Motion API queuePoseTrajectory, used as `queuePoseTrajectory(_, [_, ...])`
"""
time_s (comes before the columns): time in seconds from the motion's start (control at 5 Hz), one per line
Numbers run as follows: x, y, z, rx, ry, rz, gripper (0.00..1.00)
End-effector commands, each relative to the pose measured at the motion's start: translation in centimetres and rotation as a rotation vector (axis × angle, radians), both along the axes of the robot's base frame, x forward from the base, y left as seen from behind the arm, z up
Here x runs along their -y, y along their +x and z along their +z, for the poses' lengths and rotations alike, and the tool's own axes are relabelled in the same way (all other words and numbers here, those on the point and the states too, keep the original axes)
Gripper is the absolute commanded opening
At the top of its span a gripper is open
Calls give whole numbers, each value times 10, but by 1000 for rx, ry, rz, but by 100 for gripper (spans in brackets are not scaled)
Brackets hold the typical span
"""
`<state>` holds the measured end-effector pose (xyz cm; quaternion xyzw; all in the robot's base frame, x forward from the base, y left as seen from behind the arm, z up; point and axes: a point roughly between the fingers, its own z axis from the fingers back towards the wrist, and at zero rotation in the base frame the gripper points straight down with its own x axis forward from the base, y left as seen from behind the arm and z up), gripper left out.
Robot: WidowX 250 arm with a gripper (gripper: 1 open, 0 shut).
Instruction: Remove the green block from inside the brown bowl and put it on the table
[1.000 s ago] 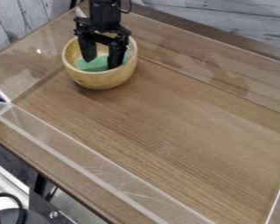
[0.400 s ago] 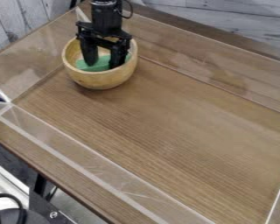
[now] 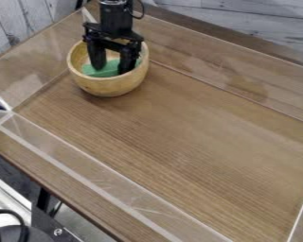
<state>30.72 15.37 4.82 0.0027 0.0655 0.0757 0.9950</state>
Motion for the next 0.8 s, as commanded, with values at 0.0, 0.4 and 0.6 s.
queuePoseTrajectory(0.0, [-9,6,5,36,18,16,100])
queuePoseTrajectory(0.4, [-10,8,-3,32,15,24,100])
queuePoseTrajectory(0.6, [-10,8,-8,24,14,26,0])
